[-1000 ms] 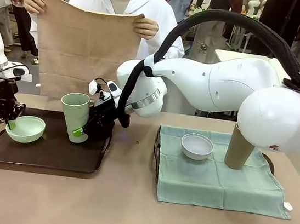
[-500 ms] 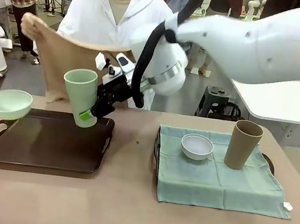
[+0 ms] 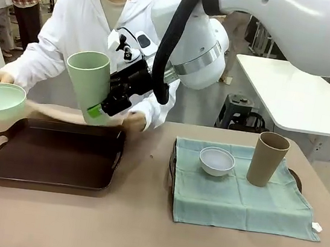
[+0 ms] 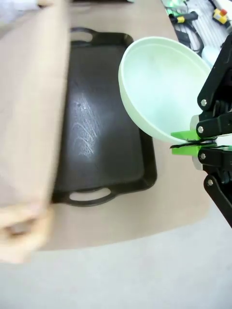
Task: Set up a tray with a mat and arrange the tableware.
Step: Pick up the Picnic Bowl and Reusable plastic cup from the Handle tray in front of the human's position and hold them in the air, then place the Picnic Bowl and Reusable plastic cup back onto the Handle tray in front of the human's position.
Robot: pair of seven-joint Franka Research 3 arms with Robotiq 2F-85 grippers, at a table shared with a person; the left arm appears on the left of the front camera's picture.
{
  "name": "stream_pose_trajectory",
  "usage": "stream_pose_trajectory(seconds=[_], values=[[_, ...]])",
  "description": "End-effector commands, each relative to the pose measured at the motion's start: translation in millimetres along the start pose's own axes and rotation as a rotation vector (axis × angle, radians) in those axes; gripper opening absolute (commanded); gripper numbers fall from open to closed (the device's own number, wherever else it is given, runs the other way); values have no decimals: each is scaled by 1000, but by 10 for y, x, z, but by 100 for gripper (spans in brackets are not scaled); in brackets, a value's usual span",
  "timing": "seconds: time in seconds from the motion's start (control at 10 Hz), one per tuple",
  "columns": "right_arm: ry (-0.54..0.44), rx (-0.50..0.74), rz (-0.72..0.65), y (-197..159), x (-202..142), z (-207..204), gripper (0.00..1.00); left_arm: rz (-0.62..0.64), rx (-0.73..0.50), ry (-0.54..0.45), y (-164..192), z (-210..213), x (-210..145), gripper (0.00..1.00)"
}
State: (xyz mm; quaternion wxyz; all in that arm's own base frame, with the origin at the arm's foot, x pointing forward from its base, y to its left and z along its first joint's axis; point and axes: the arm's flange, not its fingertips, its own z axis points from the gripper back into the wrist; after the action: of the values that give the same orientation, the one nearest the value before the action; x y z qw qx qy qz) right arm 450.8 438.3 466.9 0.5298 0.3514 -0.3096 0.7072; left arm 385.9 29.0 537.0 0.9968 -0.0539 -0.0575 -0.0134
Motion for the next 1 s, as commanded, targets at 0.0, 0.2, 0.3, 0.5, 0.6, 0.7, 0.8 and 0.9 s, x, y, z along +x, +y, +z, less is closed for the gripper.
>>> stream_pose_trajectory(seconds=[0.0,0.2,0.3,0.5,0.6,0.7,0.8,0.9], values=[[-5,1,17,18,66,-3,0,-5,0,16,14,-82,63,0],[-5,1,17,18,66,-3,0,-5,0,16,14,-82,63,0],[-5,1,17,18,66,-3,0,-5,0,16,14,-82,63,0],[-5,1,17,18,66,-3,0,-5,0,16,14,-82,63,0],[-5,1,17,18,66,-3,0,-5,0,16,14,-82,63,0],[-5,1,17,18,66,-3,0,-5,0,16,14,-82,63,0],[-5,1,17,18,66,-3,0,-5,0,16,14,-82,63,0],[-5,1,17,18,66,-3,0,-5,0,16,14,-82,63,0]])
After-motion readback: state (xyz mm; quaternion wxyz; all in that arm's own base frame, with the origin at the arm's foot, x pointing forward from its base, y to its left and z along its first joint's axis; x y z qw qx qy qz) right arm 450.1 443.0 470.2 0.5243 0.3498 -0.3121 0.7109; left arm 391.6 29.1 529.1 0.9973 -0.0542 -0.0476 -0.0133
